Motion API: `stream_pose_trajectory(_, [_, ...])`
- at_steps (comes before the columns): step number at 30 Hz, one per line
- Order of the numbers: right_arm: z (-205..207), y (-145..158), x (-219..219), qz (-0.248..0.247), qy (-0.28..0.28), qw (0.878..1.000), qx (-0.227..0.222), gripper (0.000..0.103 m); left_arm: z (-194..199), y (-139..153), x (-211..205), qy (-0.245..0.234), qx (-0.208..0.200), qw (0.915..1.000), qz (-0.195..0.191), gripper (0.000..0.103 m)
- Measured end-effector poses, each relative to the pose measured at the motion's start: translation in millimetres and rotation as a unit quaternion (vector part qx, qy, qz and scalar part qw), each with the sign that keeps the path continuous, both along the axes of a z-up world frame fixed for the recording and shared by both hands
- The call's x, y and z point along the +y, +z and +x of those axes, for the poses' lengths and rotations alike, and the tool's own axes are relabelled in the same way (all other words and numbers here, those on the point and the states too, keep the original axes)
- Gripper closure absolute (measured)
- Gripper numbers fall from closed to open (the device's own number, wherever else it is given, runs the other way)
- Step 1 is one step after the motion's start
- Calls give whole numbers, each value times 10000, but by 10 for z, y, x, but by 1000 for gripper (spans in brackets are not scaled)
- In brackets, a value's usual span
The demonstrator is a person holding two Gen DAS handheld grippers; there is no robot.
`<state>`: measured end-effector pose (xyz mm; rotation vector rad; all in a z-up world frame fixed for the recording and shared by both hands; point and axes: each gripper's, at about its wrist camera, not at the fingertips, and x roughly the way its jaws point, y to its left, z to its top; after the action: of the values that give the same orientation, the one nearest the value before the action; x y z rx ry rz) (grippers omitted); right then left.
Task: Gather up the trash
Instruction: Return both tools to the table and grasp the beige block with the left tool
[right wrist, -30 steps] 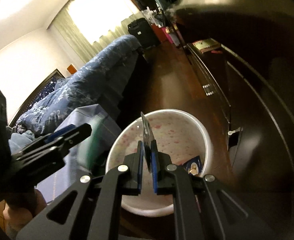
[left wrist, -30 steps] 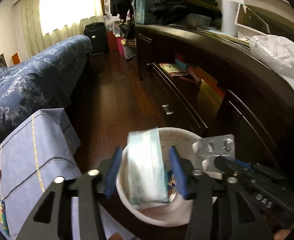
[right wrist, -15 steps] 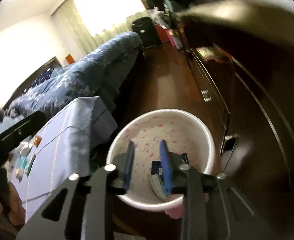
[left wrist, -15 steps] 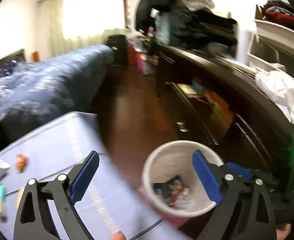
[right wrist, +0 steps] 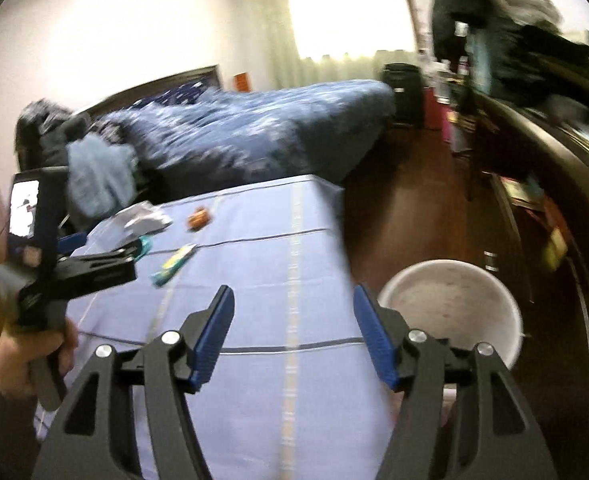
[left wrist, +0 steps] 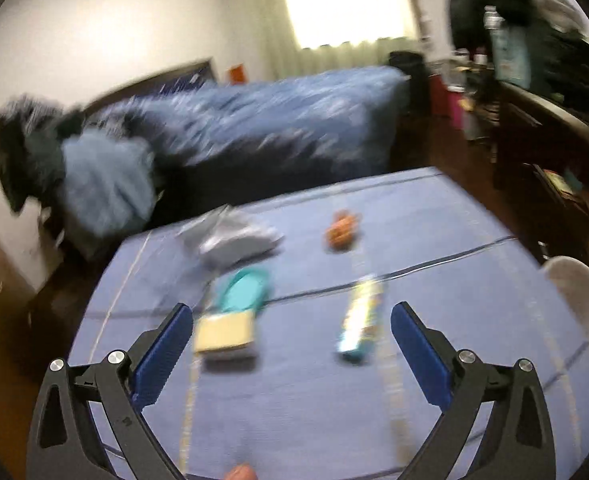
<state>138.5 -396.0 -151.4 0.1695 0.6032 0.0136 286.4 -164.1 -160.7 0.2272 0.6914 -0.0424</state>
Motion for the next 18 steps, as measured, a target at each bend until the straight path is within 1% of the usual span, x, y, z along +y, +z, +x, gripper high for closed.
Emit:
stream_pose_trajectory(2, [104, -7, 186, 9, 211, 9997, 82, 40, 152, -112, 240, 203, 282, 9991, -222, 4])
stream_pose_trajectory(5, [288, -25, 464, 72, 517, 9984, 213, 39, 346, -275, 449, 294, 634, 9963, -506, 4])
stream_pose_trajectory(8, [502, -69, 684, 182, 763, 9962, 382, 38, 477, -385, 507, 253, 856, 9929, -786, 4])
stream_pose_trajectory(11, [671, -110, 830, 279, 863, 9944, 542, 38, 572, -466, 525, 284, 930, 9916, -855, 5])
stream_pose_trajectory(13, [780, -145, 886, 308, 828, 9941, 630, 38, 639, -510, 546, 284, 1070, 9894, -941, 20])
stream_pose_trajectory(14, [848, -172, 900, 289, 740, 9942, 729, 38, 636, -515, 554, 291, 1092, 9891, -949, 29])
stream_pose_trajectory(15, [913, -187, 924, 299, 687, 9940, 798, 38, 645, -504, 580, 313, 1048, 9899, -899, 46])
stream_pose_trajectory(16, [948, -219, 919, 329, 657, 9937, 843, 38, 640, -498, 584, 338, 1022, 9907, -835, 51])
stream_pose_trajectory(17, [1036, -245, 954, 367, 607, 9930, 942, 38, 641, -495, 587, 341, 1025, 9910, -790, 51])
stream_pose_trajectory(18, [1114, -283, 988, 392, 580, 9922, 1035, 38, 634, -494, 612, 320, 1043, 9905, -842, 51])
